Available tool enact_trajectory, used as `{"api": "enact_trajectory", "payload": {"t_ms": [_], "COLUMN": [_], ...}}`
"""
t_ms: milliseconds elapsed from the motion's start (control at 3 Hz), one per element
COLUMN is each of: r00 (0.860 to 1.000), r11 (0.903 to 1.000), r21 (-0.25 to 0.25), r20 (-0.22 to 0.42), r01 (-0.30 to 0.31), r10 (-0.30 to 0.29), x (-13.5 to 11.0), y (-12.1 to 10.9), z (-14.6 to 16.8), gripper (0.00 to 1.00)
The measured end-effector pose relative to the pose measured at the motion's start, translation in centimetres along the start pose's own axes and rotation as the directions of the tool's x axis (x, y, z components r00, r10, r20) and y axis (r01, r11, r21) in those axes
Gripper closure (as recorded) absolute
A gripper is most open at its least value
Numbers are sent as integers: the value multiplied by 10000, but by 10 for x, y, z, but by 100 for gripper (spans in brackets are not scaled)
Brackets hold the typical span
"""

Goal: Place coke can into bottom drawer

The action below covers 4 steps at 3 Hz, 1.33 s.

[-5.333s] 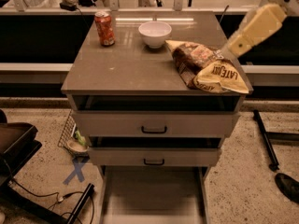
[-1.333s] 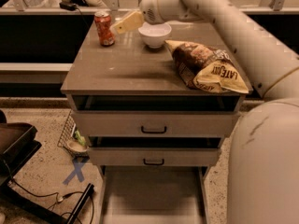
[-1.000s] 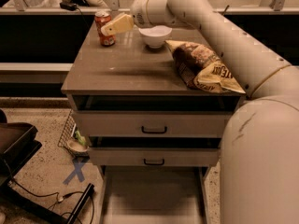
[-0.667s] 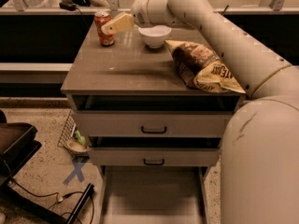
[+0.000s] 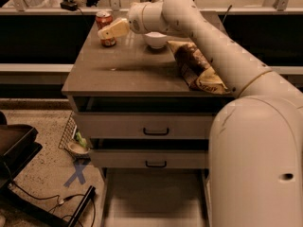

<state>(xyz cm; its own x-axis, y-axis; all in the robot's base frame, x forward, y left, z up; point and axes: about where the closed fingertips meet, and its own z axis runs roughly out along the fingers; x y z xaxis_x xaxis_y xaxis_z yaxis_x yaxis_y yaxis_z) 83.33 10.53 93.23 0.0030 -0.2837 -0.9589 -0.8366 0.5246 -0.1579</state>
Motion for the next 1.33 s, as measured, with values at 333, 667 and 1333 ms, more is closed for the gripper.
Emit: {"api": "enact_trajectory", "payload": {"t_ms": [333,667,1333], "r00": [9997,9990,9992], "r11": [10000,9998,9939], "r21": [16,105,1028], "r20": [234,420,-9], "r01": [49,160,394], "r10": [-49,-164,-395], "x": [2,-2,-5], "y": [-8,-12,-15], "z": [26,47,72], "gripper": [0,0,0]}}
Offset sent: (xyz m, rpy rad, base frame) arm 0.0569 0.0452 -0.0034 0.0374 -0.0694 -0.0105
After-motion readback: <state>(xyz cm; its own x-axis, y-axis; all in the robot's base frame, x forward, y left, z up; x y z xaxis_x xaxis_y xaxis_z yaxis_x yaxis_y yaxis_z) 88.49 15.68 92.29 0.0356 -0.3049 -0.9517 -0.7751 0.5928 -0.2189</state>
